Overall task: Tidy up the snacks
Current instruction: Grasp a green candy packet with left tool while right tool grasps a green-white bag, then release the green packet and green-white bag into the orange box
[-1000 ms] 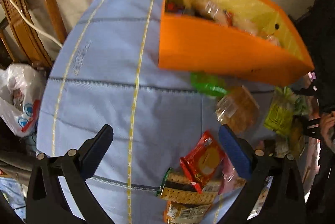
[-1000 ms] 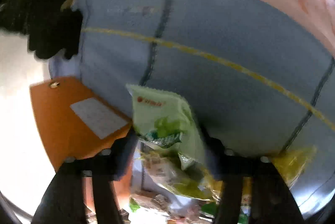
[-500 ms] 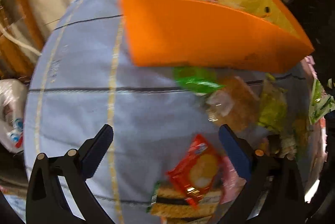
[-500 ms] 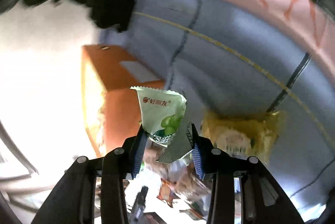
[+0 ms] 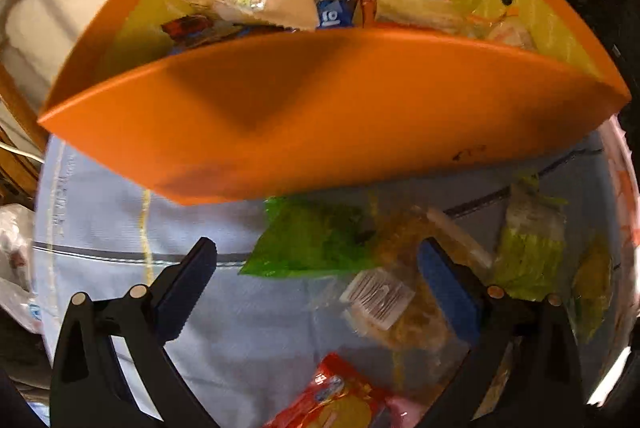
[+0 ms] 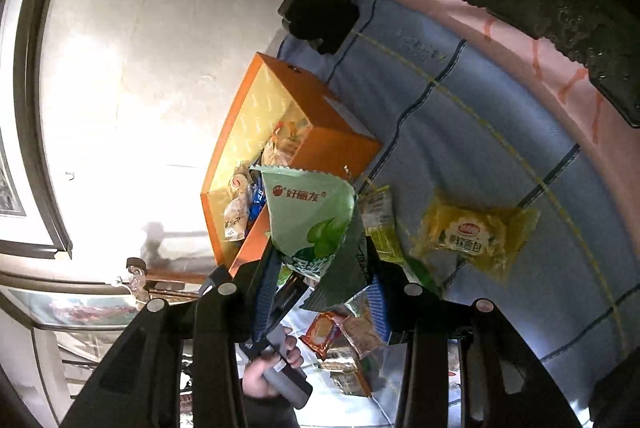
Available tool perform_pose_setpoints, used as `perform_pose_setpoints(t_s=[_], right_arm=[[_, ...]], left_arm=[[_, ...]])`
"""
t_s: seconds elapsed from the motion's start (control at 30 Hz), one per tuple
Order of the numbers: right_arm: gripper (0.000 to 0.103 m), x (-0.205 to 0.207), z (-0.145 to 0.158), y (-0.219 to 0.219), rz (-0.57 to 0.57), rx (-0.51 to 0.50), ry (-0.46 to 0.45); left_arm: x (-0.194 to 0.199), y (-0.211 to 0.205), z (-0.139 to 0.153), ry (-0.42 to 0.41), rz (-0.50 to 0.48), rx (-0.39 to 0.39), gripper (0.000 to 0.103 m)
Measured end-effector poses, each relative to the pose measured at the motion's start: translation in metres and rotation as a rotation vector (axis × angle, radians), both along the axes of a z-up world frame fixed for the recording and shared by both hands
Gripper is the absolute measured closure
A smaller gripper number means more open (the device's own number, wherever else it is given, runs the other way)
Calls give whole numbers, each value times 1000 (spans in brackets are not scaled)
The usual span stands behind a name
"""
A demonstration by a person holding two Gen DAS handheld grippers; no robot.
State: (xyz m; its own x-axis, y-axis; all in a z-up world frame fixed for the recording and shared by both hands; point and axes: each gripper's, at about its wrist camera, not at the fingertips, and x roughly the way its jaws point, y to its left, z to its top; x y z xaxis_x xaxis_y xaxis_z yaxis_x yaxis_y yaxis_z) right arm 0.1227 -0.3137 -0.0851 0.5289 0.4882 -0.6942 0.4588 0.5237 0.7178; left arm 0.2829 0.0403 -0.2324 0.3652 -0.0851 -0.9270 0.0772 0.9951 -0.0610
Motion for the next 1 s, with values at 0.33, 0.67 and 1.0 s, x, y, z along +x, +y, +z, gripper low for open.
perform_pose_setpoints(t_s=[0.33,0.67,1.0], right_arm=[[63,7,9,26,90,-4,-13],[63,36,37,88,258,-490,-54],[63,64,94,112,312,-641,-184]], left_arm=[[-5,6,5,12,-45,-18,70],[-64,26,70,-53,-5,-153,70],[-53,31,194,-277,-79,-88,69]])
